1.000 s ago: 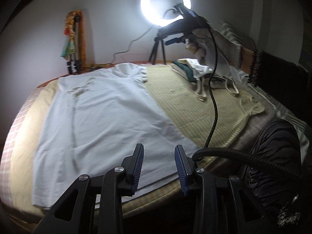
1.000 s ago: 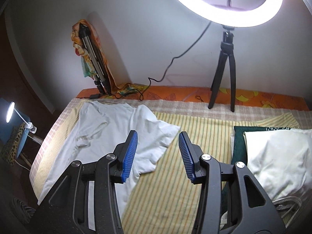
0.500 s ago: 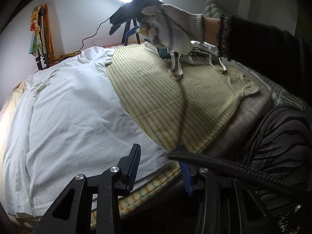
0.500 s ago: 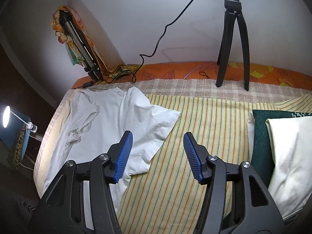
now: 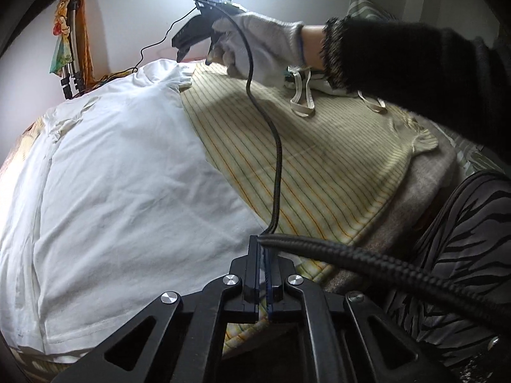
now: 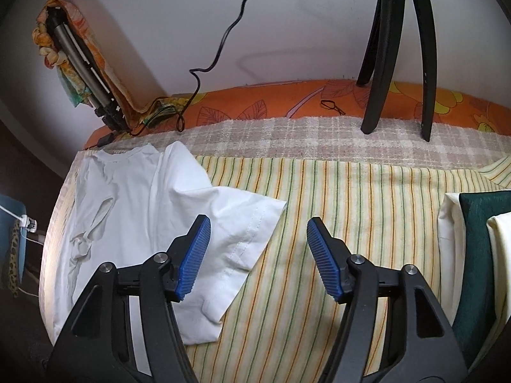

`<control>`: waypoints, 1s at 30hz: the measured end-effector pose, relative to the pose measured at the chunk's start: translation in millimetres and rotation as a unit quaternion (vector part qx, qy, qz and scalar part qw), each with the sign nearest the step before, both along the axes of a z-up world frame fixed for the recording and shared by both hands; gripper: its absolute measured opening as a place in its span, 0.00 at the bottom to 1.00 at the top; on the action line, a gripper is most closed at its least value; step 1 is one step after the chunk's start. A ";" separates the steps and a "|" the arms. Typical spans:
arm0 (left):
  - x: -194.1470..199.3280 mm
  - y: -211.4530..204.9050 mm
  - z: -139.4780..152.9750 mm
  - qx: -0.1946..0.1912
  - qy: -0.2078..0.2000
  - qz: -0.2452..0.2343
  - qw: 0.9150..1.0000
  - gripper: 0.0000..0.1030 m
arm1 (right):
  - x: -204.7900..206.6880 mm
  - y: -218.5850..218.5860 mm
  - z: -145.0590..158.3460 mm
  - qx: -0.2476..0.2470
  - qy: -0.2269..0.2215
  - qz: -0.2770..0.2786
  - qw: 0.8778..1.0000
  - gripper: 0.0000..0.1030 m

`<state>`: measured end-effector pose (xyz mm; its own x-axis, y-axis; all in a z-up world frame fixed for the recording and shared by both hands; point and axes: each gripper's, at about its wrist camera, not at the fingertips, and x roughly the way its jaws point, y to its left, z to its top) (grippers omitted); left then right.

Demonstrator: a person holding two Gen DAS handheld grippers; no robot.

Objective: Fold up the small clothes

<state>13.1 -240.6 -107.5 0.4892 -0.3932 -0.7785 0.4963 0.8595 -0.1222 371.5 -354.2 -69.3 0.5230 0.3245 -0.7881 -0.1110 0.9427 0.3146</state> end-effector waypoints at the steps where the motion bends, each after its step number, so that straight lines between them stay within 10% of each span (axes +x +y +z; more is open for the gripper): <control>1: 0.7 1.1 1.2 -0.005 0.001 0.001 1.000 0.00 | 3.2 -1.8 -3.1 0.009 0.003 -0.002 1.000 0.64; 9: 3.2 6.9 9.4 -0.027 0.000 0.004 1.000 0.00 | 10.7 8.0 -12.7 0.022 -0.009 0.005 1.000 0.60; 13: 4.2 7.6 9.4 -0.032 0.002 0.003 0.999 0.00 | 10.9 12.4 -13.6 0.039 0.005 0.025 0.999 0.06; 23: 2.9 19.1 21.1 -0.061 -0.009 0.007 0.998 0.00 | -5.1 -18.0 20.5 0.132 -0.028 -0.008 0.991 0.04; 30: 3.8 28.6 20.4 -0.073 -0.004 0.009 0.997 0.00 | 3.8 -11.4 -15.0 0.059 0.042 -0.047 0.996 0.04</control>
